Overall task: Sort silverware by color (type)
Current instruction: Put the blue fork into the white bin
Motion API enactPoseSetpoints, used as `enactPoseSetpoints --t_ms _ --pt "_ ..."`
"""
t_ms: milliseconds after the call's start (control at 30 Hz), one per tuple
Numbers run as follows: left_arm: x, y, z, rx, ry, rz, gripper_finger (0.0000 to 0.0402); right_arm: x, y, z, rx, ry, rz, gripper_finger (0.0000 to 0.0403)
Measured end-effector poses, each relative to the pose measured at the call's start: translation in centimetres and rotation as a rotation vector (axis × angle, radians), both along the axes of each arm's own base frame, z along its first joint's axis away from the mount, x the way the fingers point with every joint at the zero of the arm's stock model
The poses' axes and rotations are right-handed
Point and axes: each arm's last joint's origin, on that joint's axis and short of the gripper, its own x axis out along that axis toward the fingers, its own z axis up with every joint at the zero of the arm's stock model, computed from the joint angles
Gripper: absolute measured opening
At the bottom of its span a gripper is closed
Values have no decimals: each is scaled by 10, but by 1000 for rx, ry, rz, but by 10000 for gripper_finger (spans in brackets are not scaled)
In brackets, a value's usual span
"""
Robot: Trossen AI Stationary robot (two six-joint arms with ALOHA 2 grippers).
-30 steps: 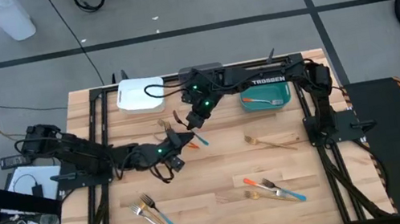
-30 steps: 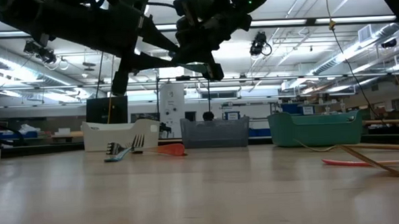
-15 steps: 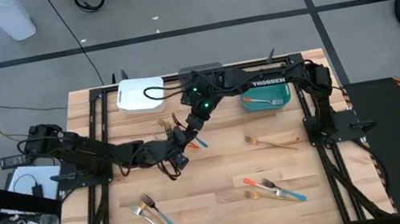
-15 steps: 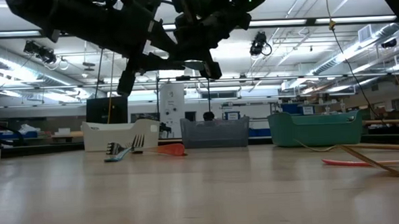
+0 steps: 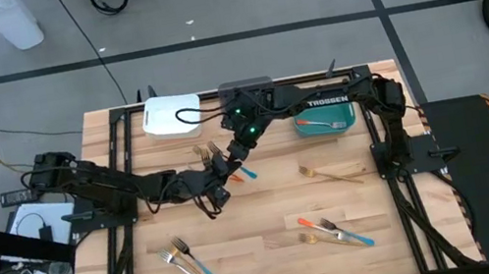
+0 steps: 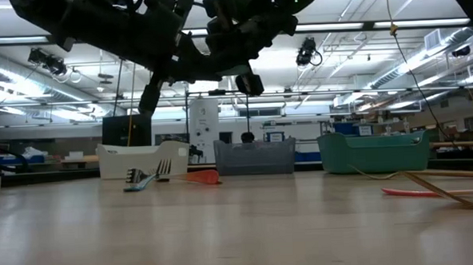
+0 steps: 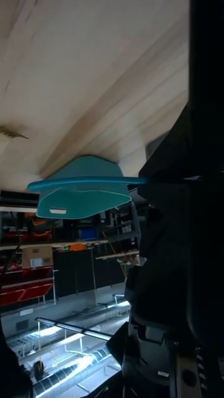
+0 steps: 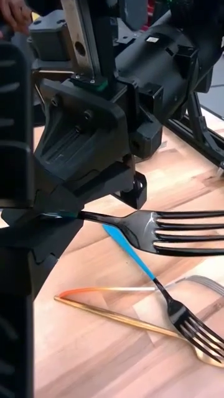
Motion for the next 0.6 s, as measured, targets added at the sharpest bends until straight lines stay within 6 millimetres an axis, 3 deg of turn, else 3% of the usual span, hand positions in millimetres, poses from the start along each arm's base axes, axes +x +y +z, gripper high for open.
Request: enactPoseSetpoints --t_ms 367,600 --pt "-2 -1 -5 -120 -24 60 12 -10 -17 1 -25 1 50 124" --pt "-4 -3 -7 -222 -70 142 12 -23 -35 0 -212 77 -11 163"
